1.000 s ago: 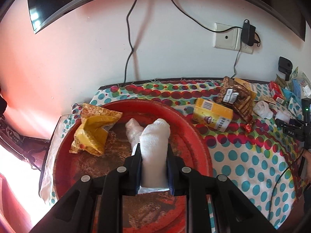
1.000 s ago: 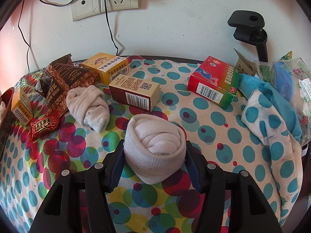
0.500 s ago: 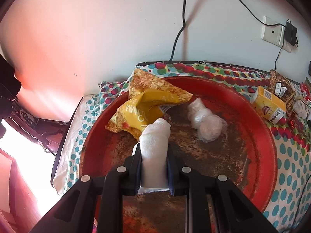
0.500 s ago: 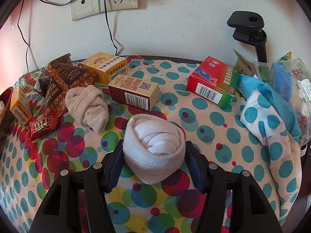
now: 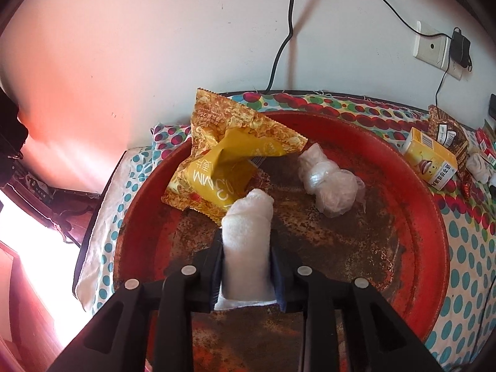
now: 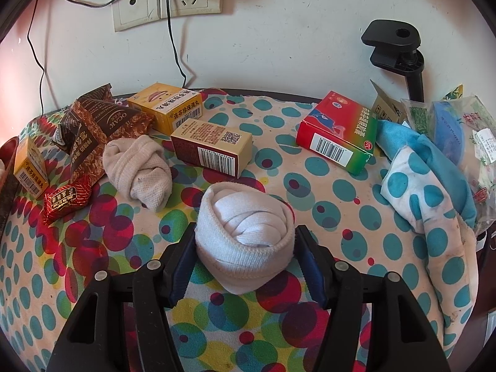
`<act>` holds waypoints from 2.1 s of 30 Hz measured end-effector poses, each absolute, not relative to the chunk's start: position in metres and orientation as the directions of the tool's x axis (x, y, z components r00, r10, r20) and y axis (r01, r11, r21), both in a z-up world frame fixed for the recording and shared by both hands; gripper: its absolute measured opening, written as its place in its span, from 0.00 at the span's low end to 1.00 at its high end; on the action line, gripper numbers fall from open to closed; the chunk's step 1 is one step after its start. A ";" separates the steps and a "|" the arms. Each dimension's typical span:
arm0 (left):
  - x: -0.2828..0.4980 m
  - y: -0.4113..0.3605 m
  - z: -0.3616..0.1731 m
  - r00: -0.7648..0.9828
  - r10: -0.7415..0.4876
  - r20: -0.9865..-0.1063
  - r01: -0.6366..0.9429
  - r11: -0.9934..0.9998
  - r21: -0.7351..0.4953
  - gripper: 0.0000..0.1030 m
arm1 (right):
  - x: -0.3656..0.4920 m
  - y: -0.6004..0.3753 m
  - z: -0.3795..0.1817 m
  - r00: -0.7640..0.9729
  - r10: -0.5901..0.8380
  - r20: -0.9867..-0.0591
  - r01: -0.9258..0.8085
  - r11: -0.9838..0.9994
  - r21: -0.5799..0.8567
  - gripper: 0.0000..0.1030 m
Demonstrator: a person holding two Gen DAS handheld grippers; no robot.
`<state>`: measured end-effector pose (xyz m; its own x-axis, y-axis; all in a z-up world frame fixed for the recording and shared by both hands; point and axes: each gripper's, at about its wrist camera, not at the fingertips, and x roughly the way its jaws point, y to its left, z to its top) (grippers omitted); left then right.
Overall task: Organize objects
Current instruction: 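Carry the white sock into the red tray and open the left tool, then carry the white rolled sock with the right tool over the red tray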
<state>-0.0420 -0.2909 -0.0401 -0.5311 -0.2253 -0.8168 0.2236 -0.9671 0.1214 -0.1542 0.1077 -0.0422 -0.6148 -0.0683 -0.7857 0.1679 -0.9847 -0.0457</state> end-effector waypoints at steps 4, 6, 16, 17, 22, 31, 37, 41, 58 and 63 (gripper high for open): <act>-0.042 -0.294 -0.042 -0.521 -0.214 -0.826 0.246 -0.965 0.095 0.33 | -0.154 0.107 -0.041 -0.615 -0.067 -0.786 0.167 -0.985 -0.046 0.57; -0.041 -0.294 -0.044 -0.512 -0.219 -0.830 0.251 -0.963 0.099 0.35 | -0.154 0.102 -0.041 -0.614 -0.067 -0.786 0.167 -0.985 -0.046 0.57; -0.026 -0.272 -0.025 -0.570 -0.250 -0.782 0.261 -0.958 0.116 0.39 | -0.153 0.100 -0.041 -0.616 -0.062 -0.785 0.165 -0.985 -0.052 0.57; -0.023 -0.266 -0.021 -0.581 -0.252 -0.774 0.261 -0.958 0.116 0.39 | -0.153 0.098 -0.041 -0.616 -0.060 -0.785 0.165 -0.985 -0.054 0.57; -0.012 -0.225 -0.012 -0.626 -0.240 -0.742 0.221 -0.967 0.127 0.39 | -0.153 0.103 -0.040 -0.616 -0.077 -0.784 0.180 -0.983 -0.046 0.50; -0.011 -0.149 -0.031 -0.662 -0.183 -0.726 0.190 -0.979 0.073 0.39 | -0.156 0.130 -0.041 -0.622 -0.078 -0.779 0.178 -0.983 -0.043 0.48; -0.001 -0.140 -0.047 -0.668 -0.206 -0.715 0.216 -0.973 0.078 0.39 | -0.155 0.149 -0.037 -0.649 -0.077 -0.757 0.177 -0.983 -0.052 0.48; 0.000 -0.149 -0.050 -0.664 -0.185 -0.725 0.219 -0.974 0.048 0.39 | -0.160 0.160 -0.039 -0.643 -0.067 -0.763 0.174 -0.983 -0.060 0.48; 0.005 -0.186 -0.049 -0.702 -0.203 -0.682 0.267 -0.964 0.013 0.39 | -0.149 0.153 -0.013 -0.639 -0.099 -0.763 0.201 -0.979 -0.041 0.48; 0.009 -0.204 -0.045 -0.712 -0.191 -0.675 0.309 -0.949 -0.057 0.39 | -0.133 0.077 0.013 -0.627 -0.240 -0.741 0.347 -0.938 0.010 0.48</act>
<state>0.0089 -0.2039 -0.0455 -0.7122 -0.1913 -0.6754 0.3094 -0.9492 -0.0574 -0.1326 0.0769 0.0133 -0.6268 -0.2400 -0.7413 0.3469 -0.9378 0.0103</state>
